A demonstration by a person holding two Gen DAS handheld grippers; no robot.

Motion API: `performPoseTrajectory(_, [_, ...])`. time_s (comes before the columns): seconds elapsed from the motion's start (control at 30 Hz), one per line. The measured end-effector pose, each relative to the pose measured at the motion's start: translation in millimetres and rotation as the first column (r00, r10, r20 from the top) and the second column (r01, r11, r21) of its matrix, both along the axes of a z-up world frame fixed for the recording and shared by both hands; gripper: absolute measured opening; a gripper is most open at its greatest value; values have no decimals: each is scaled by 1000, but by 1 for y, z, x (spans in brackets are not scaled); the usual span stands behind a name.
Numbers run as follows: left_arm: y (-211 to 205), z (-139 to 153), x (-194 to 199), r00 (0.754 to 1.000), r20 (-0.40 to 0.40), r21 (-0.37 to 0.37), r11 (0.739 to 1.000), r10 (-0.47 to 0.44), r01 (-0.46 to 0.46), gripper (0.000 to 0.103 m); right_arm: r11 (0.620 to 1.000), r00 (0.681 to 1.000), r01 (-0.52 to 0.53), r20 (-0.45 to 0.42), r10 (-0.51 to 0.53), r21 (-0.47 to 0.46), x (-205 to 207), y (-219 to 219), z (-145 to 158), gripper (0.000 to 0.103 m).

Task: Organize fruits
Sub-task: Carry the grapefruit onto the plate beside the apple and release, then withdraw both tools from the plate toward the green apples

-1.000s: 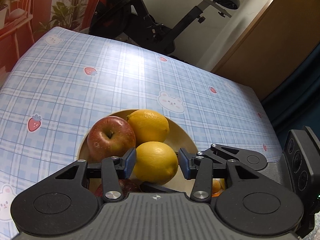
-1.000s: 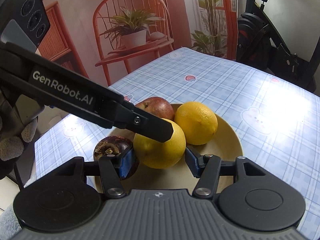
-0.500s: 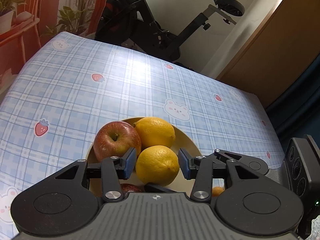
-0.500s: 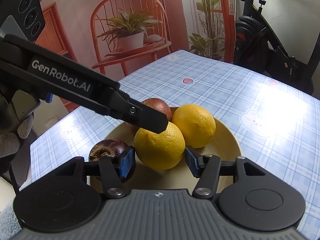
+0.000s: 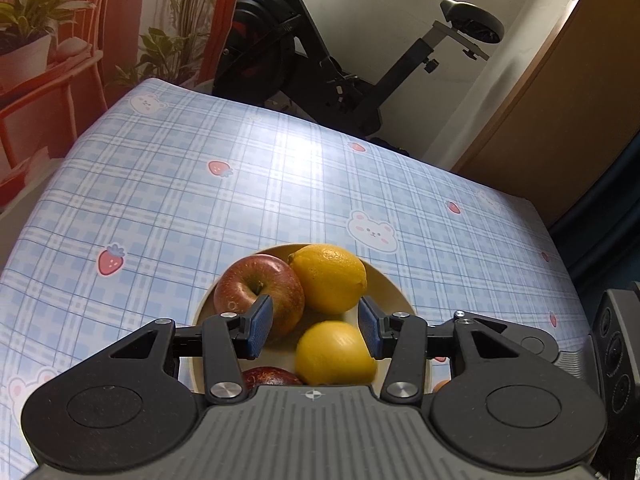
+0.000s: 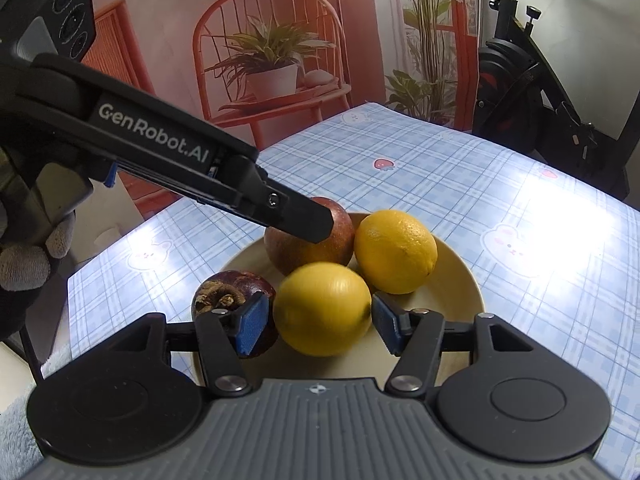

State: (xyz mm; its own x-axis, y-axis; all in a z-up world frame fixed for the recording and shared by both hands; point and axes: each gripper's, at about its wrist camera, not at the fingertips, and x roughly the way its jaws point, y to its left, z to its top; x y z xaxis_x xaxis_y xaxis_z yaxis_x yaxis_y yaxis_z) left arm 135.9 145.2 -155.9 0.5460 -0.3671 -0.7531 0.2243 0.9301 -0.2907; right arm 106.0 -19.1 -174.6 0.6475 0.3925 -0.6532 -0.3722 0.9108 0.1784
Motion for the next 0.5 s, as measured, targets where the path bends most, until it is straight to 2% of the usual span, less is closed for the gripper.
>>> performPoseTrajectory(0.3, [-11,13,-17,998,68,37,999,15,-17,50,1000,1000,13,28,-13,-2,-15,-11,8,61])
performPoseTrajectory(0.5, [-23,22,-31,992,121,31,999,34,-38,52,998,996,63,65,-63,5,-37,-40,19,61])
